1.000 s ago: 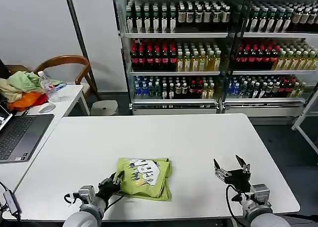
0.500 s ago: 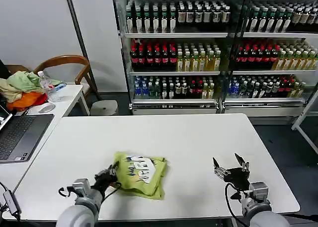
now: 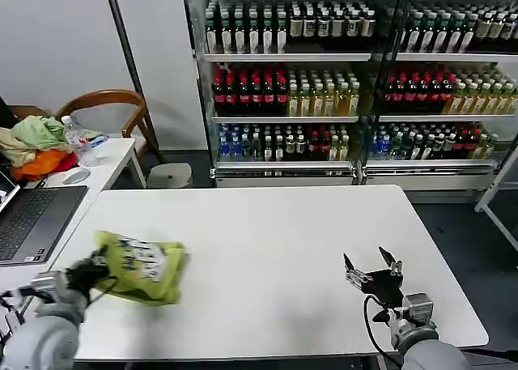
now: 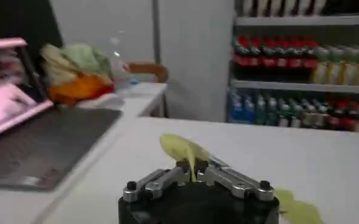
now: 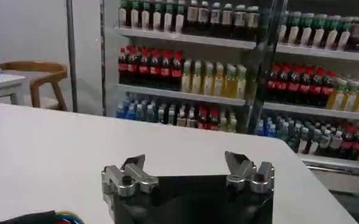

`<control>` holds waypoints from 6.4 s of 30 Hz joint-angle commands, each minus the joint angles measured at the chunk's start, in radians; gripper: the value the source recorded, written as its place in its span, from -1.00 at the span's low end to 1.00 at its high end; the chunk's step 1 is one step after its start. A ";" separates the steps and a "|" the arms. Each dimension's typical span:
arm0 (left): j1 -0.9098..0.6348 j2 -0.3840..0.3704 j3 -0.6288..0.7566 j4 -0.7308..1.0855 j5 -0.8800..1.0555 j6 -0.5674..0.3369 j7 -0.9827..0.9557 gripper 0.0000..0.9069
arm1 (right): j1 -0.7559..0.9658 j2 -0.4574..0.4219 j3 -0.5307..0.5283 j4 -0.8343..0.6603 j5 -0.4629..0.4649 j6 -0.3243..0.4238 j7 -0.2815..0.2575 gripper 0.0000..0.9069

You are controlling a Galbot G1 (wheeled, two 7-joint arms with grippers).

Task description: Fold and organize the clothes.

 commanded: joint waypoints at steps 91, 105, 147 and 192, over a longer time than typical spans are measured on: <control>-0.048 -0.149 0.264 0.064 0.388 -0.321 0.222 1.00 | 0.313 0.202 -0.369 -0.283 0.492 -0.139 0.004 1.00; -0.049 -0.156 0.277 0.079 0.389 -0.321 0.218 1.00 | 0.309 0.204 -0.372 -0.277 0.508 -0.138 0.027 -1.00; -0.050 -0.179 0.300 0.079 0.402 -0.333 0.215 1.00 | 0.365 0.104 -0.223 -0.367 0.307 -0.124 -0.113 -1.00; -0.141 -0.163 0.297 0.147 0.418 -0.486 0.309 1.00 | 0.318 0.016 -0.012 -0.354 -0.070 0.185 -0.136 1.00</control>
